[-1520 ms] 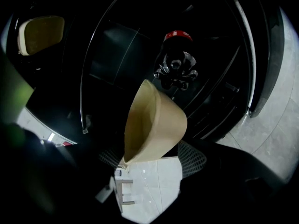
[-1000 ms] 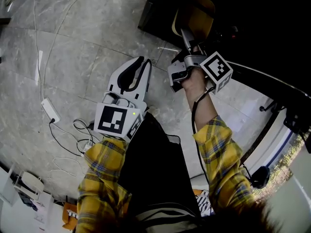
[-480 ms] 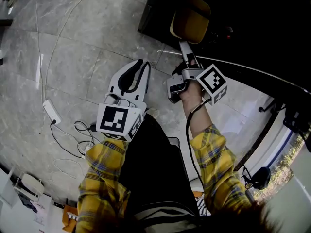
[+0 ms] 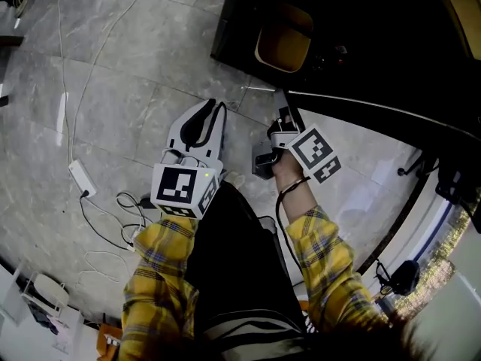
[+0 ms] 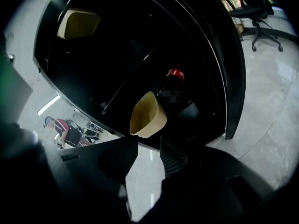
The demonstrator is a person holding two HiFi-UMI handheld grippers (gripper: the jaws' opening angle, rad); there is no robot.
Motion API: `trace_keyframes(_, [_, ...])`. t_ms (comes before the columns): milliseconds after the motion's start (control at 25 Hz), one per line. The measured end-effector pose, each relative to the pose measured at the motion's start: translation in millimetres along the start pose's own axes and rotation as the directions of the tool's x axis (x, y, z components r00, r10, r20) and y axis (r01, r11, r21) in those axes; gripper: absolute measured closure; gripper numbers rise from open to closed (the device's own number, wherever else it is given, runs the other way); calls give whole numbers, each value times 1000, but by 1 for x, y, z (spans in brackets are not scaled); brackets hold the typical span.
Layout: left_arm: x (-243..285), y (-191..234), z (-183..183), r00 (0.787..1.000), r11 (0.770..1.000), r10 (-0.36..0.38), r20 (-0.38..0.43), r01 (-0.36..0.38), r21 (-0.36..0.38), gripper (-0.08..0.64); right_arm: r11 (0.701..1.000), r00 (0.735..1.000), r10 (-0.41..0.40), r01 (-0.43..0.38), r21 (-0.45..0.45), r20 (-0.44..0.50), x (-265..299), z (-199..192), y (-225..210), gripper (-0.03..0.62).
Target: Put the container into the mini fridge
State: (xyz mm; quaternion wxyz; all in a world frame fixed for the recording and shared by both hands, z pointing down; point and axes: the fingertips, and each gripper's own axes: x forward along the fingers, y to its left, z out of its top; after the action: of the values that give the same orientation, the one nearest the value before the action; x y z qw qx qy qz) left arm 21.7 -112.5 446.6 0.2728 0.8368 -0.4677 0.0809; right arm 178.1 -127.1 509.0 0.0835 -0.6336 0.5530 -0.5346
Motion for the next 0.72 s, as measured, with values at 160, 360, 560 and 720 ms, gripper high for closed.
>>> trace_keyframes(160, [-1,-1,1,1000,1000,13,-12,-13,3,499,989,998,-49,55,-139,45,-12,9,-1,522])
trace_keyframes(360, [-1,2,2,999,999,39,-21,-39,-11,502,953,995,-53,74,-293,79,-24,16,5,555])
trace_keyframes(560, [-2,0,0,998,998,52,-29,-52,-18,503,891,992,-45,94,-444,119,-38,19,15,565])
trace_keyframes(720, [-5,-1,-3,998,998,53,-36,-54,-20,503,809,986,-37,127,-574,165,-51,20,23,566])
